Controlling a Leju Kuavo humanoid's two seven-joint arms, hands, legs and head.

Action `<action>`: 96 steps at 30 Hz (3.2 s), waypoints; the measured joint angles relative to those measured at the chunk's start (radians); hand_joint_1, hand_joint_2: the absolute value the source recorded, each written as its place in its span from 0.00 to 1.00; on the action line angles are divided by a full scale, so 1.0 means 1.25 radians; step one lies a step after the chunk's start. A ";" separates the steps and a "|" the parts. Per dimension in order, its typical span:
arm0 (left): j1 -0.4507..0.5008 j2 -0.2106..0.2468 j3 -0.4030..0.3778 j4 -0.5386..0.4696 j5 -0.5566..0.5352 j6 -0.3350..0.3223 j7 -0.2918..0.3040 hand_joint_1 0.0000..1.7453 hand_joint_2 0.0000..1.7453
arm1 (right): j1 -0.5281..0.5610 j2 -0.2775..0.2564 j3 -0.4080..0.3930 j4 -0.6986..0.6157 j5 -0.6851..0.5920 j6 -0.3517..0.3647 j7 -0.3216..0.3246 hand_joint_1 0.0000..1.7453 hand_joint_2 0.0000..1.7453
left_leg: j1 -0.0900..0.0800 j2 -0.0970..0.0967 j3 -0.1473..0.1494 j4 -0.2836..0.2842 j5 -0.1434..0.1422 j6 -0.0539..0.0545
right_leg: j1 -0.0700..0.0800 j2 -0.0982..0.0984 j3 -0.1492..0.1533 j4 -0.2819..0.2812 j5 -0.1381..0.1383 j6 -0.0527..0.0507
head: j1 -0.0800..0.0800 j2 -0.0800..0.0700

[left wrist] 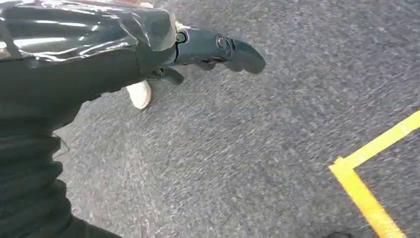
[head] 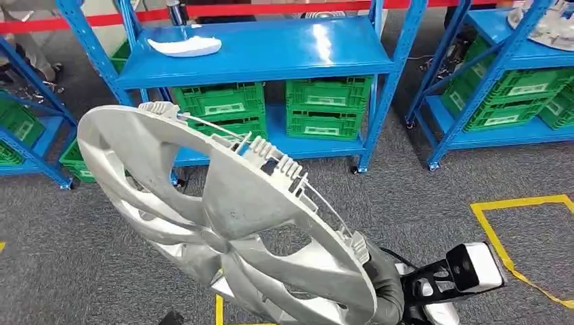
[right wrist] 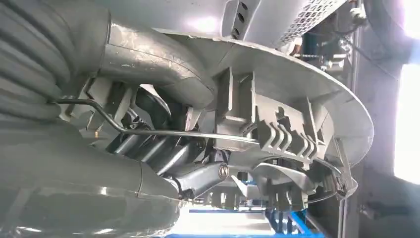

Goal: Take the parts from the cabinet and place them on the table.

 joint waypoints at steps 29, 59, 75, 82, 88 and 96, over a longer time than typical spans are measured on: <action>-0.011 0.002 0.024 0.012 -0.011 -0.022 -0.026 0.00 1.00 | -0.008 -0.005 0.006 0.000 -0.014 -0.002 0.010 1.00 1.00 | 0.000 0.007 0.004 -0.002 0.022 0.008 | -0.001 0.002 -0.008 0.020 -0.023 0.028 | 0.001 0.000; -0.068 -0.024 0.059 0.067 -0.035 -0.037 -0.029 0.00 1.00 | -0.027 0.004 0.002 0.016 -0.019 -0.005 0.021 1.00 1.00 | -0.007 0.001 0.018 0.013 -0.014 0.018 | -0.002 0.004 -0.029 0.037 -0.013 0.036 | 0.001 0.000; -0.094 -0.027 0.087 0.112 -0.040 -0.047 -0.046 0.00 1.00 | -0.056 0.033 0.005 0.053 -0.030 0.013 0.026 1.00 1.00 | -0.014 -0.011 0.187 -0.025 -0.141 0.025 | -0.006 -0.002 -0.157 0.028 0.139 0.026 | -0.005 0.000; -0.104 -0.042 0.097 0.131 -0.045 -0.055 -0.053 0.00 1.00 | -0.063 0.033 0.009 0.068 -0.033 0.015 0.026 1.00 1.00 | -0.009 0.000 0.086 -0.036 -0.042 0.043 | -0.001 0.002 -0.213 0.271 -0.033 0.016 | 0.001 0.000; -0.104 -0.050 0.104 0.145 -0.043 -0.057 -0.062 0.00 1.00 | -0.072 0.033 0.016 0.076 -0.033 0.017 0.026 1.00 1.00 | -0.013 0.003 -0.003 0.000 0.013 0.024 | 0.004 0.004 0.031 -0.003 -0.043 0.019 | -0.002 0.000; -0.096 -0.051 0.113 0.165 -0.042 -0.060 -0.065 0.00 1.00 | -0.072 0.033 0.020 0.088 -0.036 0.028 0.023 1.00 1.00 | 0.002 -0.002 -0.062 0.177 -0.140 -0.013 | 0.003 -0.001 -0.041 0.010 0.019 -0.018 | -0.002 0.000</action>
